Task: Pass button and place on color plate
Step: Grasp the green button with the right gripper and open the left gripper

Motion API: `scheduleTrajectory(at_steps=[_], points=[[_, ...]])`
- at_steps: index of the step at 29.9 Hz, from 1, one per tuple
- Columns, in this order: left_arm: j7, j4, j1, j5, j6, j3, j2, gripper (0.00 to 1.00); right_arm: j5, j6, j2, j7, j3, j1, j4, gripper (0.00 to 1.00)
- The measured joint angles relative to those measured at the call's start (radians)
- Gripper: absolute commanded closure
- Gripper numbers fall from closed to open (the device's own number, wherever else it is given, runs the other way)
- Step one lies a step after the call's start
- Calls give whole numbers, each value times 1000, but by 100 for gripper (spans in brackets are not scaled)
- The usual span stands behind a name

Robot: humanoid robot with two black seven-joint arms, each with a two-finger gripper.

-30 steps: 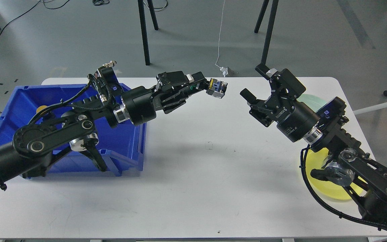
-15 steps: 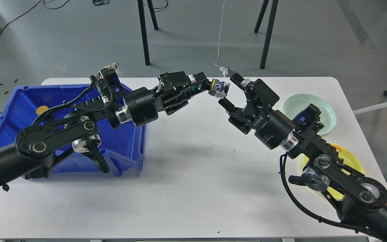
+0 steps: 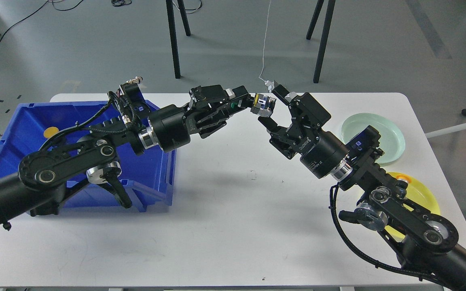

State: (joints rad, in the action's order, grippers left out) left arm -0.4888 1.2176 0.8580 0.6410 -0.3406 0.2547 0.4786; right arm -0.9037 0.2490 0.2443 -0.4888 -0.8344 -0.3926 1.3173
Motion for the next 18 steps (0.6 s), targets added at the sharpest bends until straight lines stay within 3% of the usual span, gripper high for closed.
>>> scheduleTrajectory(at_steps=[18], points=[[0,-7,-1,-24,-5,0,0,83,0,-61,-27,0,49,-3,3,27]])
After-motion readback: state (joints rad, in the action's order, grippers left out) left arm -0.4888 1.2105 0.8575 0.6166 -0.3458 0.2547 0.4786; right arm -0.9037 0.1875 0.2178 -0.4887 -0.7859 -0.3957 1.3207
